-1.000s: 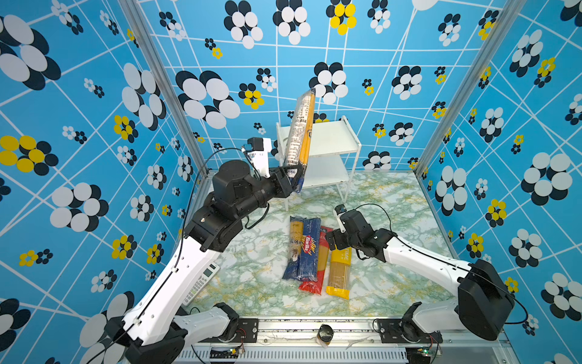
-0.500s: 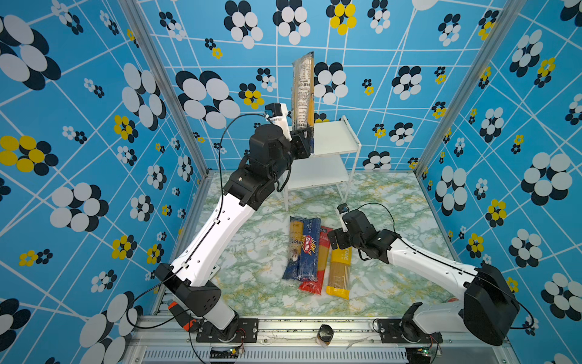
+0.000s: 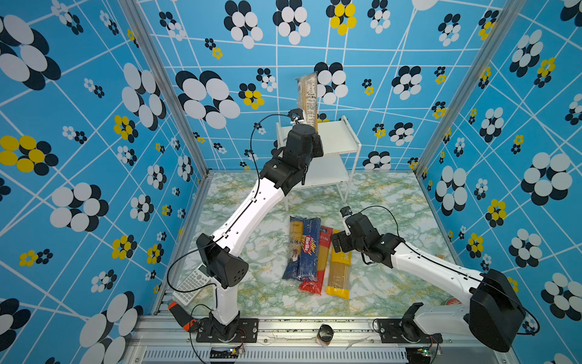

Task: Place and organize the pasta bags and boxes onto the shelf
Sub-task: 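Carry the upright bag over the white shelf's top tier with the left gripper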

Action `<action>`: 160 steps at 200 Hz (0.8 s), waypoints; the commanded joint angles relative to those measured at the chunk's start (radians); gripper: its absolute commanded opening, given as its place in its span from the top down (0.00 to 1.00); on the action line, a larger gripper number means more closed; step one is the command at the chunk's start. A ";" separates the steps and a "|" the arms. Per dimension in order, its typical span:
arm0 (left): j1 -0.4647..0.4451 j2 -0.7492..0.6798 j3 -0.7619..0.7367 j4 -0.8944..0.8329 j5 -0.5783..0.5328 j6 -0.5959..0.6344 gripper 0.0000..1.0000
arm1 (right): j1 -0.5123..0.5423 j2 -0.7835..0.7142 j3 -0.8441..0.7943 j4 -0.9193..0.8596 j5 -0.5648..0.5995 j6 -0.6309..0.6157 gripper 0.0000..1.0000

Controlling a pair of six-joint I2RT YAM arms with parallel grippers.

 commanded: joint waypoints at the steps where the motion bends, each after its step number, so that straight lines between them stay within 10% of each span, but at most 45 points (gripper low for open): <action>1: -0.002 -0.027 0.096 0.143 -0.110 0.071 1.00 | 0.008 -0.017 -0.013 -0.016 0.022 -0.001 0.01; 160: 0.002 0.053 0.113 0.102 -0.244 0.158 1.00 | 0.007 0.011 -0.004 -0.007 -0.001 0.020 0.01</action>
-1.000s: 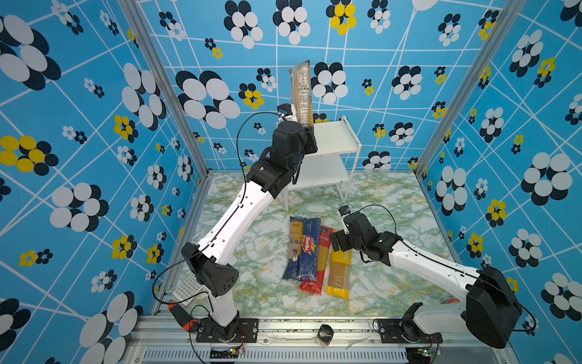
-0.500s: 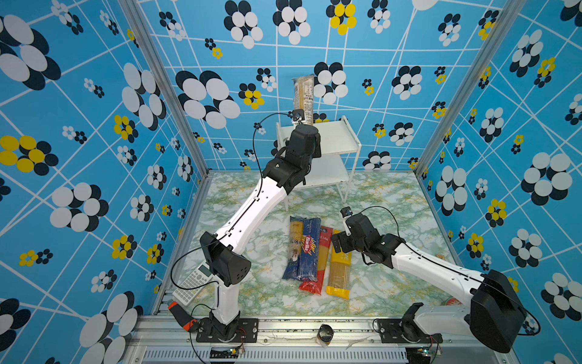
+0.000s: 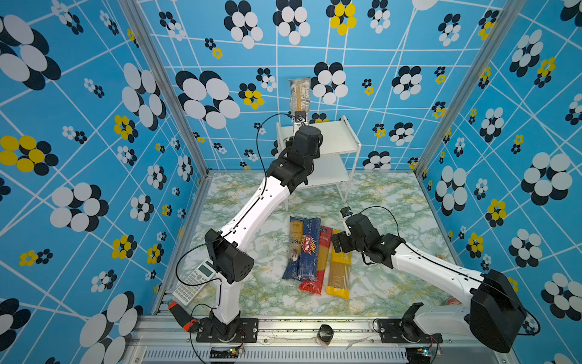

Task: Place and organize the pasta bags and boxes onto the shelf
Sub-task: 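Carry the upright bag over the white shelf's top tier with the left gripper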

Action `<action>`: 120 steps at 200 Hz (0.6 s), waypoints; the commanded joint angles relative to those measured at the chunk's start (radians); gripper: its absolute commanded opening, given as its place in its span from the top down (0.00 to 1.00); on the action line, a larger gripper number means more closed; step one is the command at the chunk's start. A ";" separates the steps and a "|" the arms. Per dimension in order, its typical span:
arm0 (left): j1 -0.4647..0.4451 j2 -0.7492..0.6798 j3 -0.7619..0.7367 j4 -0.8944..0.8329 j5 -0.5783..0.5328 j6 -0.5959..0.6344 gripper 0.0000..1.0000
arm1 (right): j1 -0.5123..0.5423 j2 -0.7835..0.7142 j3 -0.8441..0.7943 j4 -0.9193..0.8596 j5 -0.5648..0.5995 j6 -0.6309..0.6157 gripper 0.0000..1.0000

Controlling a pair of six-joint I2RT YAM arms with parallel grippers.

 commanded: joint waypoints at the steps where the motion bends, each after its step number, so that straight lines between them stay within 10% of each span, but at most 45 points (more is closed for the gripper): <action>1: 0.005 -0.016 0.063 0.130 -0.053 0.016 1.00 | 0.007 0.010 -0.001 -0.006 0.001 0.019 0.01; 120: 0.010 0.011 0.031 0.137 -0.139 0.044 0.99 | 0.007 0.015 0.001 -0.017 -0.004 0.026 0.01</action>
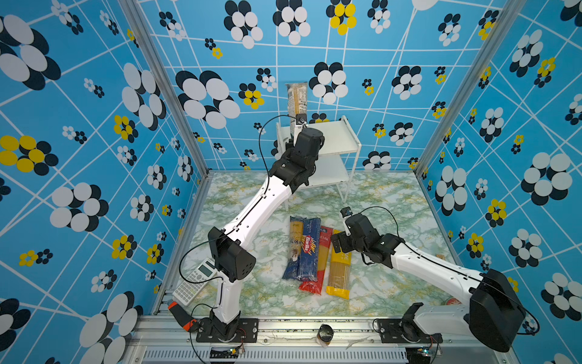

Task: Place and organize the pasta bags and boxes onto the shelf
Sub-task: 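Carry the upright bag over the white shelf's top tier with the left gripper, then lower the clear spaghetti bag onto the top shelf tier with the left gripper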

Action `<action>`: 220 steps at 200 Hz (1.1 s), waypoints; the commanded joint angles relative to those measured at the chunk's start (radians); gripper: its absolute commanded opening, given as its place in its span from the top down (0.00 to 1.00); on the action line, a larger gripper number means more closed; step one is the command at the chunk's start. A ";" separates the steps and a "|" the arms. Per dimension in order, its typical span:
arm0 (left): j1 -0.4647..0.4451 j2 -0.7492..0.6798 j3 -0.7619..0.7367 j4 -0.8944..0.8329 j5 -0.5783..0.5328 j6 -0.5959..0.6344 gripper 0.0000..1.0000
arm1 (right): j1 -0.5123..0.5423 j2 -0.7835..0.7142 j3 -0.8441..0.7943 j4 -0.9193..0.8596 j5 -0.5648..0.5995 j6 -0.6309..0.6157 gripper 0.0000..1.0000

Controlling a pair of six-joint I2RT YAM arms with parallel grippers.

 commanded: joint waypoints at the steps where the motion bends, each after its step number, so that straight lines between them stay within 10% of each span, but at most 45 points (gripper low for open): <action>1: 0.009 -0.006 0.032 0.155 -0.064 0.017 0.99 | 0.007 0.009 0.001 -0.016 -0.005 0.015 0.01; 220: 0.011 -0.001 -0.041 0.200 -0.091 0.045 0.73 | 0.008 -0.126 -0.045 -0.076 0.015 0.064 0.01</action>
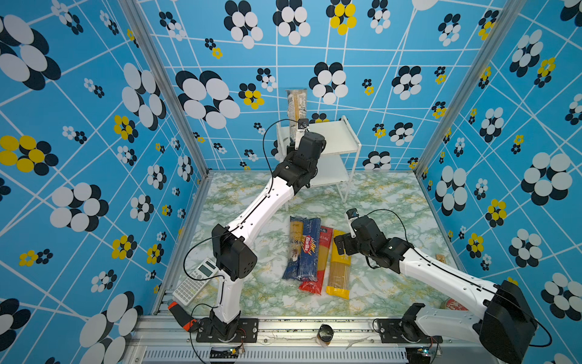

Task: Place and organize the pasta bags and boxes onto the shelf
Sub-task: 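Lower the clear spaghetti bag onto the top shelf tier with the left gripper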

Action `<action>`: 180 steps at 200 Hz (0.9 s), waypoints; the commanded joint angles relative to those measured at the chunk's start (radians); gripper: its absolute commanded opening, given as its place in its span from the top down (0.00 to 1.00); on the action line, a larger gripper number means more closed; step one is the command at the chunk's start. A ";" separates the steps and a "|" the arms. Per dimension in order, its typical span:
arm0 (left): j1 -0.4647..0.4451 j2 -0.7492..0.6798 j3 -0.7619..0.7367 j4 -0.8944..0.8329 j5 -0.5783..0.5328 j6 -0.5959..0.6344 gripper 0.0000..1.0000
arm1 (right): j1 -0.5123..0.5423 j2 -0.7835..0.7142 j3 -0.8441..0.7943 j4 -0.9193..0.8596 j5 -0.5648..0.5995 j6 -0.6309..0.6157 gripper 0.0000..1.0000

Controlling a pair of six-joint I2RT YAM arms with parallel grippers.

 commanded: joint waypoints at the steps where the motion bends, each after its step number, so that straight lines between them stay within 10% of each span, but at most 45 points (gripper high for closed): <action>1: 0.005 -0.019 0.013 0.162 -0.054 0.012 0.73 | 0.007 -0.027 -0.009 -0.029 0.018 0.012 0.01; 125: 0.007 -0.021 -0.029 0.189 -0.077 0.035 0.58 | 0.007 -0.063 -0.009 -0.068 -0.001 0.015 0.01; 180: 0.004 -0.017 -0.032 0.153 -0.066 0.047 0.36 | 0.008 -0.080 0.036 -0.148 -0.084 0.016 0.01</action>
